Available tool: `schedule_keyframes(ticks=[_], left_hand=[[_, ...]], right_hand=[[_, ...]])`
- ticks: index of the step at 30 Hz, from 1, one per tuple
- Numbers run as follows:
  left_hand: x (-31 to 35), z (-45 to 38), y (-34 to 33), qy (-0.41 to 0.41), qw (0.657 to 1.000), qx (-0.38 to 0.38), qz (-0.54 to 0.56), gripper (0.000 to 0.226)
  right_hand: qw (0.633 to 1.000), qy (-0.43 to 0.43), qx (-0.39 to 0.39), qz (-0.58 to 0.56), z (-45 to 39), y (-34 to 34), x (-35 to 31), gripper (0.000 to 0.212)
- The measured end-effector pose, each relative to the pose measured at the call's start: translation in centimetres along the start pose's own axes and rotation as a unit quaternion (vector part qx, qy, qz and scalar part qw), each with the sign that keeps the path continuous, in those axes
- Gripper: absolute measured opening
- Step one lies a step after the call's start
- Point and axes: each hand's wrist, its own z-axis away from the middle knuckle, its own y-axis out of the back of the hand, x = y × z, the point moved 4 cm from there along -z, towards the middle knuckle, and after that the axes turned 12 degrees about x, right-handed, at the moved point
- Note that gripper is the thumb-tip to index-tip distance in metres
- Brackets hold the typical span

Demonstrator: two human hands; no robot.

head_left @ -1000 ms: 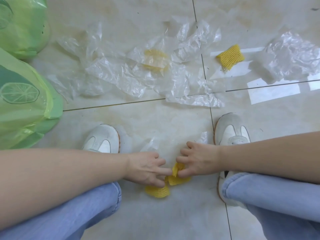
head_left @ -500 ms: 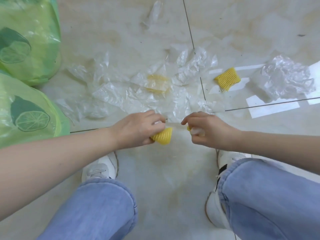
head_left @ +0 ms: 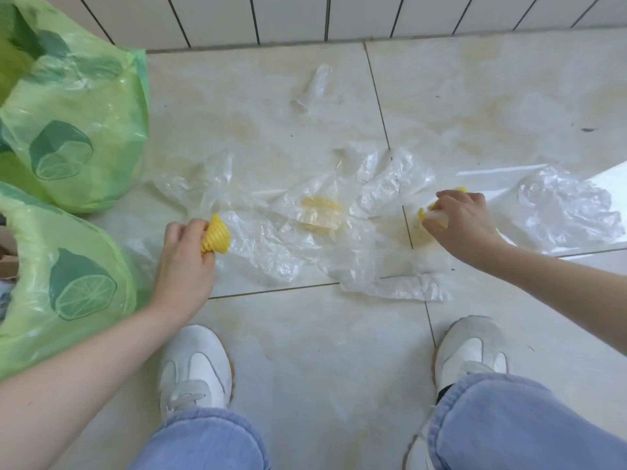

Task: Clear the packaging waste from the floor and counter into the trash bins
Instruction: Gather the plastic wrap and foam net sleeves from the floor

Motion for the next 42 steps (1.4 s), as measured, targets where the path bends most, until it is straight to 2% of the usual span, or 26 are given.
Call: schedule_keyframes(ticks=[3, 5, 7, 10, 13, 16, 20, 22, 25, 28, 33, 39, 42], left_hand=[[-2.1, -0.1, -0.2, 0.090, 0.995, 0.026, -0.027, 0.023], [-3.3, 0.0, -0.8, 0.110, 0.990, 0.035, -0.076, 0.023], [-4.0, 0.1, -1.4, 0.121, 0.986, 0.020, -0.116, 0.025], [-5.1, 0.7, -2.5, 0.139, 0.975, -0.049, -0.163, 0.031], [-5.7, 1.3, -3.2, 0.117, 0.967, -0.105, -0.203, 0.032], [-5.6, 2.0, -3.4, 0.064, 0.965, -0.108, -0.230, 0.031], [-5.5, 2.7, -3.8, -0.014, 0.973, -0.093, -0.210, 0.033], [-5.4, 2.6, -3.8, -0.025, 0.975, -0.084, -0.206, 0.033], [-4.8, 2.0, -3.5, -0.028, 0.977, -0.078, -0.195, 0.033], [-4.2, 1.3, -3.0, -0.003, 0.987, -0.071, -0.144, 0.031], [-2.6, 0.5, -1.9, 0.030, 0.997, -0.019, -0.070, 0.026], [-1.7, -0.4, -1.3, 0.039, 0.999, 0.022, -0.022, 0.022], [-1.2, -1.5, -0.8, 0.064, 0.997, 0.040, -0.005, 0.018]], right_hand=[[0.992, -0.028, -0.102, 0.069, -1.6, -1.5, 1.6, 0.033], [0.990, -0.014, -0.122, 0.066, -2.0, -2.0, 1.4, 0.027], [0.988, 0.020, -0.111, 0.102, -2.0, -2.3, 0.7, 0.024], [0.985, 0.054, -0.095, 0.137, -1.8, -3.0, 0.9, 0.026], [0.997, 0.015, -0.043, 0.056, -1.4, -2.6, 1.4, 0.018], [0.999, 0.003, 0.002, 0.034, -0.8, -1.8, 1.3, 0.017], [0.999, 0.041, 0.028, 0.022, -0.5, -1.1, 0.4, 0.015], [0.997, 0.051, 0.050, -0.015, -0.4, -0.5, -0.5, 0.014], [0.994, 0.016, 0.064, -0.091, -0.4, 0.8, -2.2, 0.013], [0.991, -0.021, 0.025, -0.132, 0.2, 1.5, -3.9, 0.012], [0.980, -0.035, -0.023, -0.194, 1.5, 1.7, -5.7, 0.011], [0.965, -0.055, -0.026, -0.255, 1.5, 2.4, -7.6, 0.017], [0.964, -0.048, -0.017, -0.260, 0.9, 2.8, -8.8, 0.012]])
